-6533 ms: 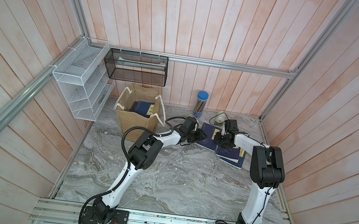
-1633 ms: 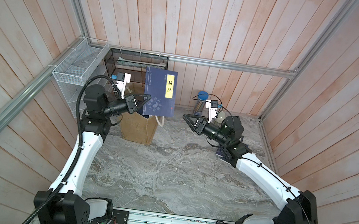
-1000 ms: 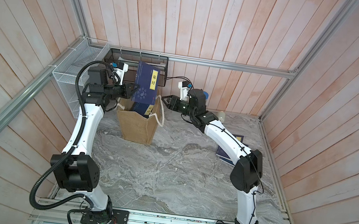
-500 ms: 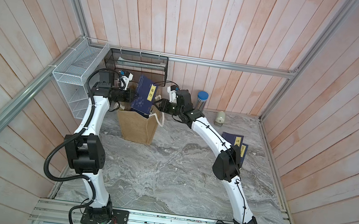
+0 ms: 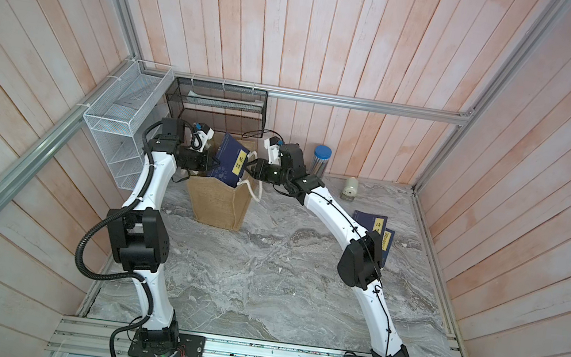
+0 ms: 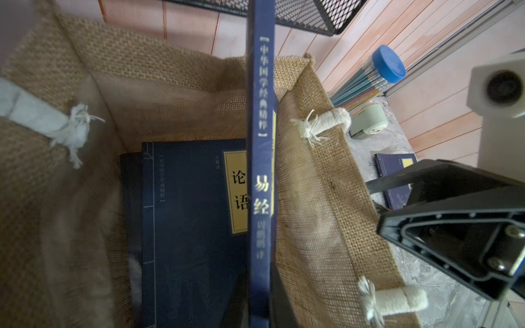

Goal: Put the books into the canvas bag
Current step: Place the book in the canvas bag.

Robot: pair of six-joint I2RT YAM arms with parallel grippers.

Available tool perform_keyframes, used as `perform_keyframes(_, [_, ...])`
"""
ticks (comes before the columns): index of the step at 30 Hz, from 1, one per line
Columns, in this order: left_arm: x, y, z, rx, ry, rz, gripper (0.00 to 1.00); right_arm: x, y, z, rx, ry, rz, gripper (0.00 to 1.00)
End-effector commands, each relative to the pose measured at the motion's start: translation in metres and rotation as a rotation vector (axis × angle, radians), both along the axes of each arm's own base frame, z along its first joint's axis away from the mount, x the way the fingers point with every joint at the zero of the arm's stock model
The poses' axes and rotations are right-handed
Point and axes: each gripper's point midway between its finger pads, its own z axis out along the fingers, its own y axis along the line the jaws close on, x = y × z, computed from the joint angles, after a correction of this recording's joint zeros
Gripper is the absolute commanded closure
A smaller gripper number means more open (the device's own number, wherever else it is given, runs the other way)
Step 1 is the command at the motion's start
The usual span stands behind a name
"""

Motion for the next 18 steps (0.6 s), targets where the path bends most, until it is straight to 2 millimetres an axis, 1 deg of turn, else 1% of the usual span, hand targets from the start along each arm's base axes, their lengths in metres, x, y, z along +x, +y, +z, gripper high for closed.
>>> perform_keyframes(1, [0.002, 0.005, -0.012, 0.026, 0.046, 0.012, 1.0, 0.001, 0.003, -0.02, -0.018, 0.019, 0.015, 0.61])
perform_keyframes(4, [0.004, 0.007, -0.024, 0.032, 0.088, 0.019, 1.0, 0.001, 0.003, -0.022, -0.021, 0.025, 0.017, 0.63])
perform_keyframes(9, [0.011, 0.009, -0.029, 0.037, 0.09, 0.026, 0.95, 0.002, 0.002, -0.019, -0.019, 0.019, 0.016, 0.63])
perform_keyframes(12, [0.015, 0.012, -0.03, 0.047, 0.09, 0.043, 0.85, 0.002, 0.0, -0.015, -0.016, 0.015, 0.013, 0.63])
perform_keyframes(14, [0.017, 0.014, -0.028, 0.057, 0.085, 0.054, 0.74, 0.003, -0.002, -0.011, -0.015, 0.01, 0.009, 0.63])
perform_keyframes(15, [0.019, 0.016, -0.024, 0.063, 0.075, 0.064, 0.69, 0.002, -0.003, -0.009, -0.014, 0.009, 0.008, 0.63])
perform_keyframes(18, [0.022, 0.02, -0.01, 0.077, 0.036, 0.087, 0.63, 0.004, -0.008, 0.0, -0.013, -0.005, -0.004, 0.63])
